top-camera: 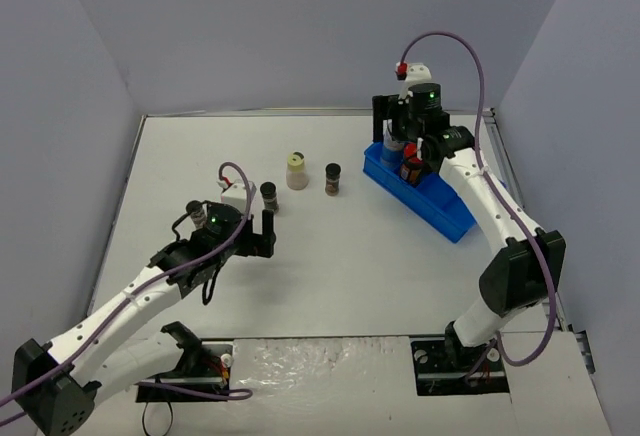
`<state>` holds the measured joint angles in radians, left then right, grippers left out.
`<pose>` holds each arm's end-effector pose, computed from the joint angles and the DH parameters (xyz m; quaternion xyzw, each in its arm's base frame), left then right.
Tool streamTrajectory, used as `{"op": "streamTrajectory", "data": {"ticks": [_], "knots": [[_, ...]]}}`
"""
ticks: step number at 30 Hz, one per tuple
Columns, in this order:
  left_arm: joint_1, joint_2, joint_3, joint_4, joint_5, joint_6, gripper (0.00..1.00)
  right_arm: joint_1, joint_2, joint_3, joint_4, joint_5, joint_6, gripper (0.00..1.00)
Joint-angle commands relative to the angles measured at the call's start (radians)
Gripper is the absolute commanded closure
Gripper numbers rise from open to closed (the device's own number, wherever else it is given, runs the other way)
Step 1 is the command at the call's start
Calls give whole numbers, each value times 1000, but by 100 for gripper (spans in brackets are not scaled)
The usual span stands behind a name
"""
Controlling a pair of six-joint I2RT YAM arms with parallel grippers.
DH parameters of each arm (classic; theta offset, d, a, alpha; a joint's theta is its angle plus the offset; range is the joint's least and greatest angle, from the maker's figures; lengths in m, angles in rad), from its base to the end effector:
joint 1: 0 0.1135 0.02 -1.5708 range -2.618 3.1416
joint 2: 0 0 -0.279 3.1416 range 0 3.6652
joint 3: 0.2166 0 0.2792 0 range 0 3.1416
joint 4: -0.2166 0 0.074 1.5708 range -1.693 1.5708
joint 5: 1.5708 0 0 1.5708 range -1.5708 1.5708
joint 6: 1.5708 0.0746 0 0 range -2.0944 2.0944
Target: Organize the condiment bottles
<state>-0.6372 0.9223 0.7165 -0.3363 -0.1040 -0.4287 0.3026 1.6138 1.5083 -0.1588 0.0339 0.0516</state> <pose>0.2117 -0.1470 0.2624 0.0650 0.8674 -0.2106 0.4462 0.4330 0.1325 0.3844 -0.0892 0.7890 0.0938 0.6005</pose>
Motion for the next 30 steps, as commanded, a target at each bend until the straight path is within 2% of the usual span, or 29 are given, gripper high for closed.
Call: {"op": "streamTrajectory", "data": {"ticks": [1,12,20,30], "knots": [[101,-68,97,-50,-6,1,3,94,-6,85,-15,-26,-12,0],[314,-220,82,-191,-25,39,3,221,242,164,-13,-77,-33,0],[326,-310,39,-199,-58,50,3,238,380,220,-8,-75,-38,3],[342,-283,41,-173,-77,76,3,260,430,202,-5,-58,-36,9]]}}
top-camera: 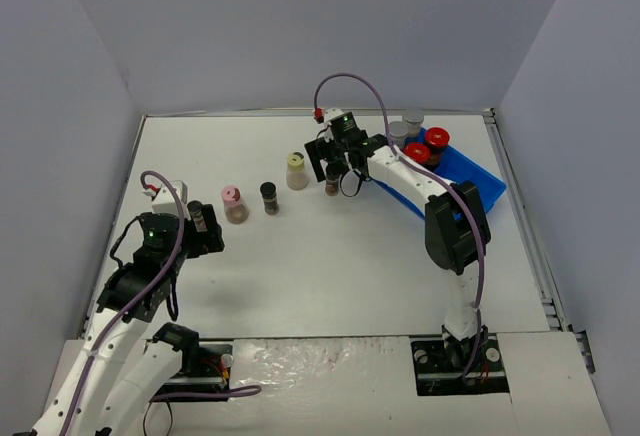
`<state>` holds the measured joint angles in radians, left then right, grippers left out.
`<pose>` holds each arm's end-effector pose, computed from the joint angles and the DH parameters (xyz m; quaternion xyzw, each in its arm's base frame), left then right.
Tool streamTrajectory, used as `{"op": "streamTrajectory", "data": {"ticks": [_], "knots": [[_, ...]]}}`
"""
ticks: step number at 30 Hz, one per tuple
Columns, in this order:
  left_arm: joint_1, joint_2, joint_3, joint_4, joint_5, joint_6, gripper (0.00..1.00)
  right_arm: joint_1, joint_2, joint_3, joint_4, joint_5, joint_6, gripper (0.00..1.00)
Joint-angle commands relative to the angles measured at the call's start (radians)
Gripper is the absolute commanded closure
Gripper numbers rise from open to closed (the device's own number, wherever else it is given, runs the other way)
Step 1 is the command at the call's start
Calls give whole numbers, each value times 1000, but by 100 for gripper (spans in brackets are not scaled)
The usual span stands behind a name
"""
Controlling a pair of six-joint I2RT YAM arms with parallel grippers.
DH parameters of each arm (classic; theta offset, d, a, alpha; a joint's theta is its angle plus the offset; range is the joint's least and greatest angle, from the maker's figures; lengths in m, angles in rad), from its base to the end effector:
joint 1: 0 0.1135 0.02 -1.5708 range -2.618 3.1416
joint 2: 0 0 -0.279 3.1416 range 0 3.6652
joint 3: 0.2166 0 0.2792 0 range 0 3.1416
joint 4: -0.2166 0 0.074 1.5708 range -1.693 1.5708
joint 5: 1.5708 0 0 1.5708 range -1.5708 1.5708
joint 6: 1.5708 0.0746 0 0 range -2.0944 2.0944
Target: Organize the condiment bottles
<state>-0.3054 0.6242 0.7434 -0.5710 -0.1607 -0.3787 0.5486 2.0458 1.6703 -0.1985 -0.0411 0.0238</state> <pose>0.1848 -0.0458 0.3041 -0.0735 0.8427 -0.1134 0.5212 0.4660 0.2884 0.2368 -0.2373 0.8456 0.1522 0.4534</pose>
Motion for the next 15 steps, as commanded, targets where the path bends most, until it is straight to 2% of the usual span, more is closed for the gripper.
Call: {"op": "streamTrajectory", "data": {"ticks": [1,9,15], "knots": [[13,18,15,62,-19,27,3,15,0,39,34,18,-8,10],[28,26,16,69,-16,31,3,16,10,16,37,39,-5,26],[30,28,14,69,-13,32,3,14,14,10,40,86,-10,51]]}}
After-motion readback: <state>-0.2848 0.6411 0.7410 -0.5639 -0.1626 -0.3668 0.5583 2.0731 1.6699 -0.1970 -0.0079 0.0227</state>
